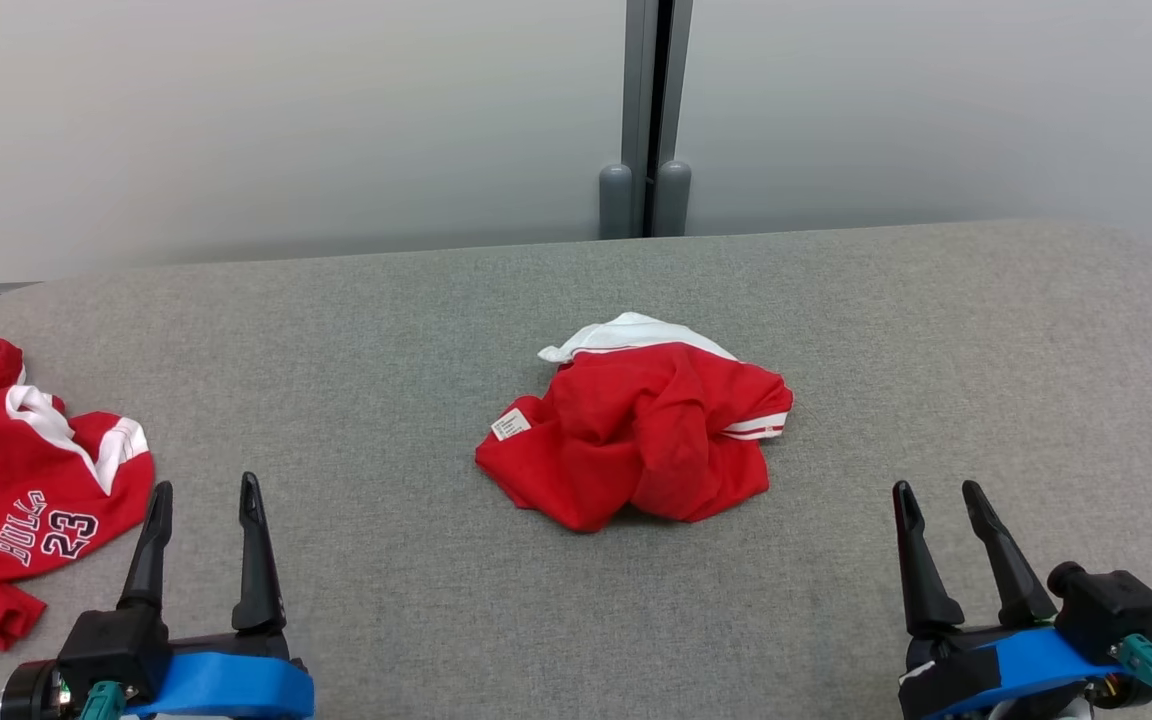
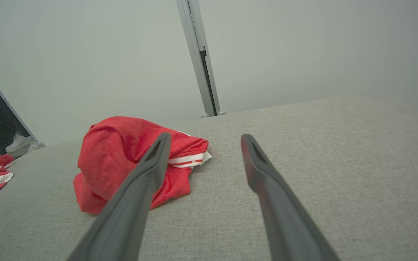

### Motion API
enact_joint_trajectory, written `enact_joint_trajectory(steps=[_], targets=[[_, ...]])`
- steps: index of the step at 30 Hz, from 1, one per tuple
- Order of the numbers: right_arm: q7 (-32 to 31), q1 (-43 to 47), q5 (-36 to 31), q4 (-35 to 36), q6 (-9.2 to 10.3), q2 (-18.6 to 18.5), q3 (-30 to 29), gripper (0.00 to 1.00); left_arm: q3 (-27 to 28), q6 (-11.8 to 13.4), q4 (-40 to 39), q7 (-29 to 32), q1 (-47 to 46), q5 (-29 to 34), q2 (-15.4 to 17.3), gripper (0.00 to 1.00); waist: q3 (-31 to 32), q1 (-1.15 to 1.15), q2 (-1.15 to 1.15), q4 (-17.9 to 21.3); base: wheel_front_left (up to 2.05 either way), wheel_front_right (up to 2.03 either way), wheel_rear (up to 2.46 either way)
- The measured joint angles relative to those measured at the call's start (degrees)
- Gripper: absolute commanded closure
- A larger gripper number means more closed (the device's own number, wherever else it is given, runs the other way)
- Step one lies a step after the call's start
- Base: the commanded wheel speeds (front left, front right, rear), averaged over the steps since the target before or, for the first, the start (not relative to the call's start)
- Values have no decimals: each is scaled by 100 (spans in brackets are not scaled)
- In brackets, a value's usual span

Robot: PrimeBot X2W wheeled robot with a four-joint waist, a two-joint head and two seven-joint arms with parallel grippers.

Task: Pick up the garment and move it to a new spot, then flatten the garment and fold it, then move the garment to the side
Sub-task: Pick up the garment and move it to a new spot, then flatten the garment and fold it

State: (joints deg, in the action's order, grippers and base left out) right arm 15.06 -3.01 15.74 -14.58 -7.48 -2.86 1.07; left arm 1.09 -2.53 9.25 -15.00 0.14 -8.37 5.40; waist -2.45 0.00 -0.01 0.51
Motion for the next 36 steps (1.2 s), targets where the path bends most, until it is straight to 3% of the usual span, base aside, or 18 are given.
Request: enact_joint_trajectory(steps=[36], targets=[[0, 53, -129, -55, 0, 0, -36, 0, 334, -197, 148, 0, 92, 363, -222, 0, 17, 0, 1, -103, 0, 0, 0]])
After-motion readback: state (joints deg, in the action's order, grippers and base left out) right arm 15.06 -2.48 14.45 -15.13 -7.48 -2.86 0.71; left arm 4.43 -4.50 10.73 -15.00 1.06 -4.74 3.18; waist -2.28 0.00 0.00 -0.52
